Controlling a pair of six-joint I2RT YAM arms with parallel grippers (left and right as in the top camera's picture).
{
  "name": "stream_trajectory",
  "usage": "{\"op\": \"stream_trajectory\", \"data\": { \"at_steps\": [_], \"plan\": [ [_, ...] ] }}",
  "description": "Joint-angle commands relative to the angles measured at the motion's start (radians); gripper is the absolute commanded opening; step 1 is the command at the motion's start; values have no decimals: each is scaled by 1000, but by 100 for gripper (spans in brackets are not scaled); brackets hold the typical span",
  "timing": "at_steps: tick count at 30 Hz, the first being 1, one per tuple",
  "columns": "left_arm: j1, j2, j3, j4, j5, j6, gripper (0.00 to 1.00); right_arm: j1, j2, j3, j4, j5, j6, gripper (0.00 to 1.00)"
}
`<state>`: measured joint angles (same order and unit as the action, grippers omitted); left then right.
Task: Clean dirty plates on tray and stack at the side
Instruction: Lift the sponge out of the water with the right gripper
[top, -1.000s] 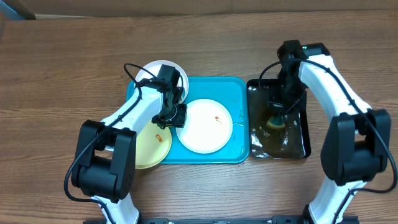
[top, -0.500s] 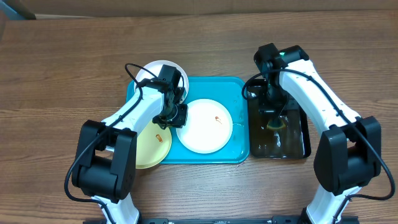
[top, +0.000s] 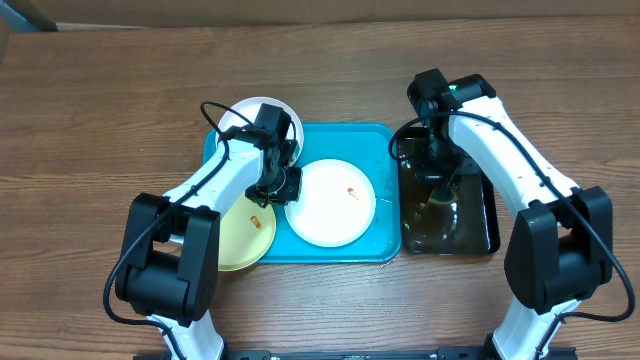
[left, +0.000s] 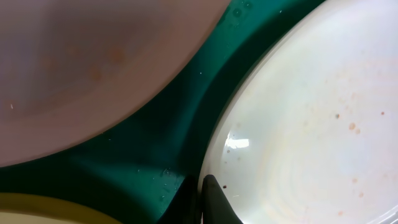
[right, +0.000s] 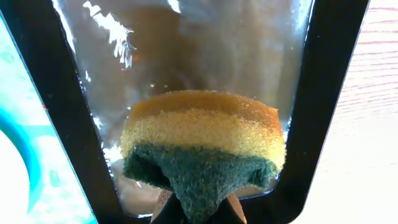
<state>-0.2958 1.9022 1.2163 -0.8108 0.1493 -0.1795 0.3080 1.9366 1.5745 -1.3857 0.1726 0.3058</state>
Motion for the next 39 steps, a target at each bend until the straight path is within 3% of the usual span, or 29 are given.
{"op": "stream_trajectory", "data": {
  "at_steps": [1, 15, 20, 23, 30, 35, 39],
  "plan": [
    [-6, 7, -3, 4, 5, 8, 4, 0, -14, -5, 4, 15, -18, 4],
    [-6, 7, -3, 4, 5, 8, 4, 0, -14, -5, 4, 18, -11, 4],
    [-6, 7, -3, 4, 5, 8, 4, -1, -14, -5, -18, 154, 188, 4],
    [-6, 7, -3, 3, 5, 8, 5, -1, -14, -5, 4, 35, 57, 4],
    [-6, 7, -3, 4, 5, 8, 4, -4, -14, -5, 5, -6, 55, 4],
    [-6, 7, -3, 6, 5, 8, 4, 7, -14, -5, 84, -293, -49, 4],
    [-6, 7, -3, 7, 6, 8, 4, 60, -14, -5, 145, -372, -49, 4]
  ]
}}
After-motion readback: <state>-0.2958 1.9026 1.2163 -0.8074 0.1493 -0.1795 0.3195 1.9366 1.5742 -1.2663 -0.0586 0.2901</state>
